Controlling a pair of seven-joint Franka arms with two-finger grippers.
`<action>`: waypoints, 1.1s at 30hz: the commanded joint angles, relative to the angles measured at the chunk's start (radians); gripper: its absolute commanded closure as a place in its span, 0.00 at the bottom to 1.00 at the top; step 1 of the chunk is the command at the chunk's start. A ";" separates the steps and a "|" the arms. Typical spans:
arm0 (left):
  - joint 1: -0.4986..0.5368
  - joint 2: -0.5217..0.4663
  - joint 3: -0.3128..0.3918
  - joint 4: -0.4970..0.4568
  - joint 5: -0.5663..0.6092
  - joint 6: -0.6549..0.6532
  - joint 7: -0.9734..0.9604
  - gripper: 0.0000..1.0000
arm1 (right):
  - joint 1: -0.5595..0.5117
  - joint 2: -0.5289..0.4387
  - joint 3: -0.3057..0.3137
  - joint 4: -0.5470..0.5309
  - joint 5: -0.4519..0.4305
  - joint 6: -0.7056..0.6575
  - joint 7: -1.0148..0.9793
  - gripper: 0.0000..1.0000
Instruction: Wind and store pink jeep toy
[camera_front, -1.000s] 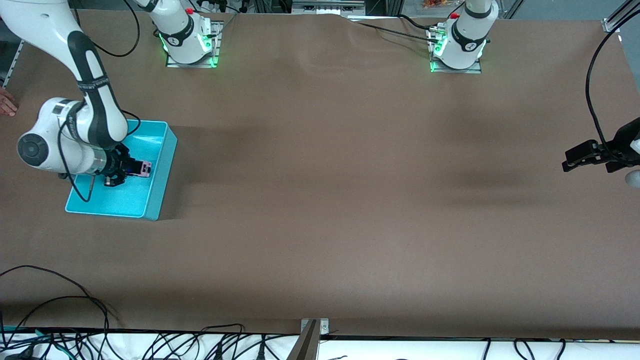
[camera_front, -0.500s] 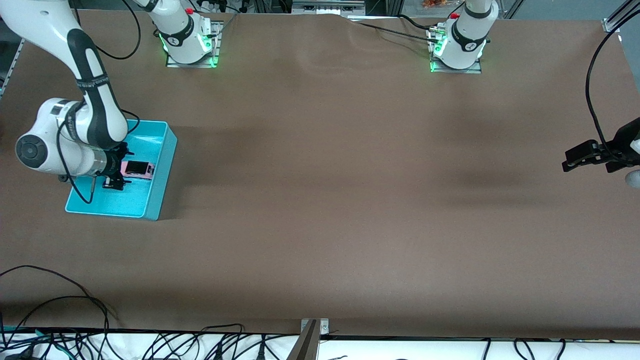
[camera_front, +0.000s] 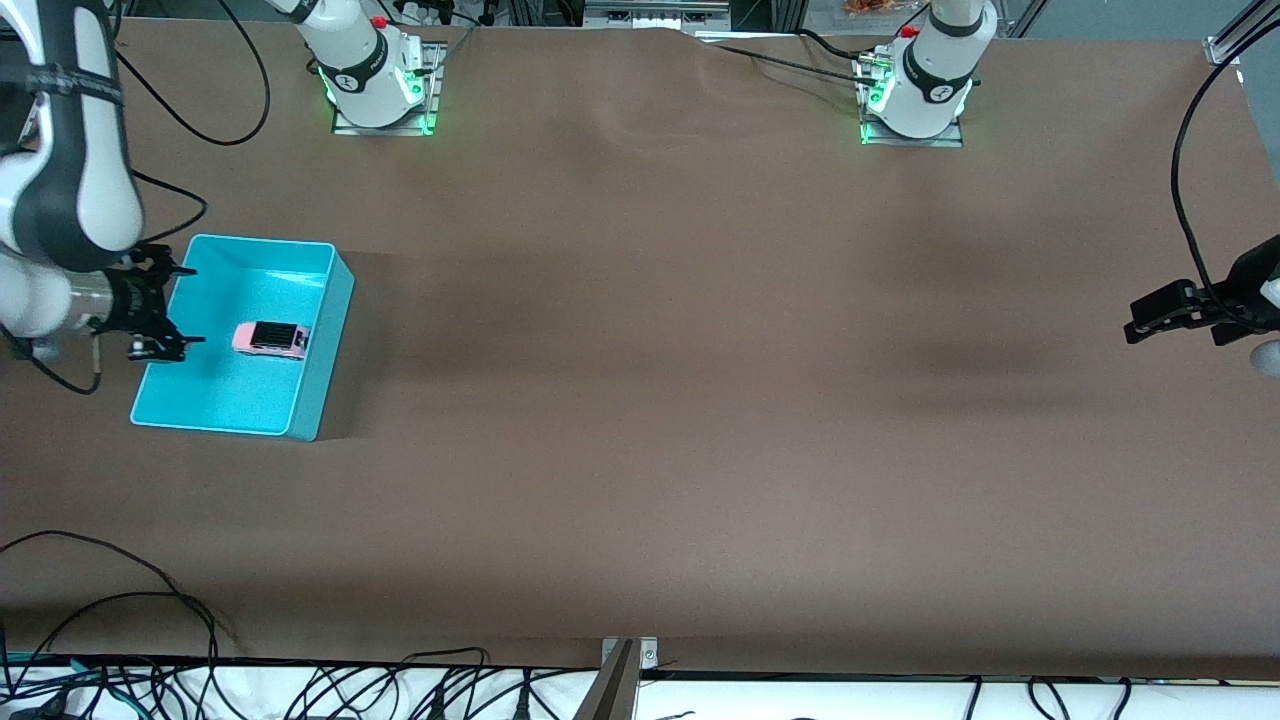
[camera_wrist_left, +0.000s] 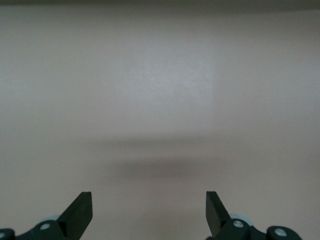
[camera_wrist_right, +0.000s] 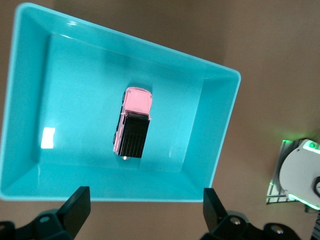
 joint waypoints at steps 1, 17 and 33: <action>0.006 -0.006 0.001 -0.006 -0.011 0.000 0.020 0.00 | -0.003 0.021 -0.017 0.148 0.009 -0.142 -0.142 0.00; 0.005 -0.006 0.000 -0.007 -0.011 0.000 0.020 0.00 | -0.001 -0.060 0.015 0.243 0.015 -0.135 -0.404 0.00; 0.006 -0.006 0.000 -0.007 -0.011 0.000 0.020 0.00 | -0.090 -0.312 0.190 -0.085 0.007 0.176 -0.874 0.00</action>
